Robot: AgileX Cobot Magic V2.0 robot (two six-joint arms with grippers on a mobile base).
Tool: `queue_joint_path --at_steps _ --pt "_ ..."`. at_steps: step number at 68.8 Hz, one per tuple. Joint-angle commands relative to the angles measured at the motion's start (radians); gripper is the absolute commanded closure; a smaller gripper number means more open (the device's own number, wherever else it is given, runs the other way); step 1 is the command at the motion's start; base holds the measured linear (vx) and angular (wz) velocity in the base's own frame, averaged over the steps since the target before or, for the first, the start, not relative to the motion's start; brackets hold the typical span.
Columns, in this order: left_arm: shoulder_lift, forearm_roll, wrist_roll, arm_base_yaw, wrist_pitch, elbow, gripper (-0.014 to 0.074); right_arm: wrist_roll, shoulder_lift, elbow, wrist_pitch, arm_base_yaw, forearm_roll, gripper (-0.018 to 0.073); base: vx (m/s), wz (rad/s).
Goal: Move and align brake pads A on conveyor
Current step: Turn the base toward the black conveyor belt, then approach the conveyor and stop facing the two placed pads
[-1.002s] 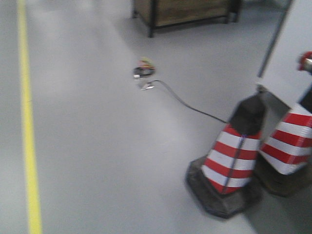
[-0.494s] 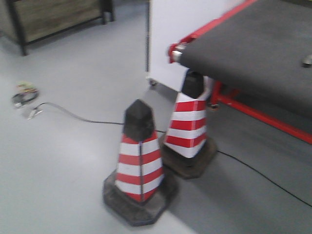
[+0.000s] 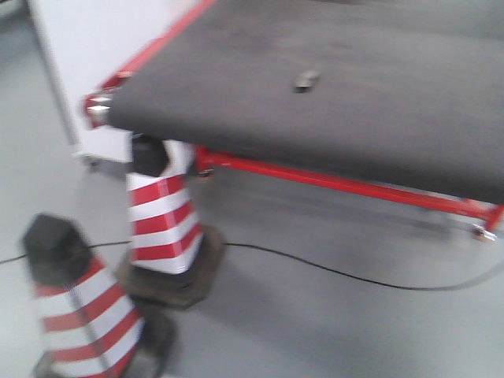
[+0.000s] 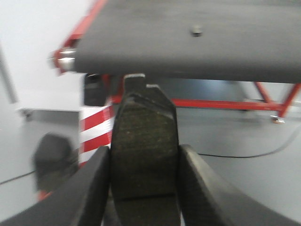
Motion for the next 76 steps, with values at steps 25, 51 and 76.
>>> queue_joint_path --at_steps 25,51,76 --pt "0.012 0.01 -0.001 -0.002 -0.097 -0.024 0.0602 -0.008 0.011 -0.028 -0.096 -0.007 -0.004 0.0561 0.04 -0.66" --pt "0.012 0.01 -0.001 -0.002 -0.097 -0.024 0.0602 -0.008 0.011 -0.028 -0.096 -0.007 -0.004 0.0561 0.09 -0.18" --pt "0.012 0.01 -0.001 -0.002 -0.097 -0.024 0.0602 -0.008 0.011 -0.028 -0.096 -0.007 -0.004 0.0561 0.29 -0.18"
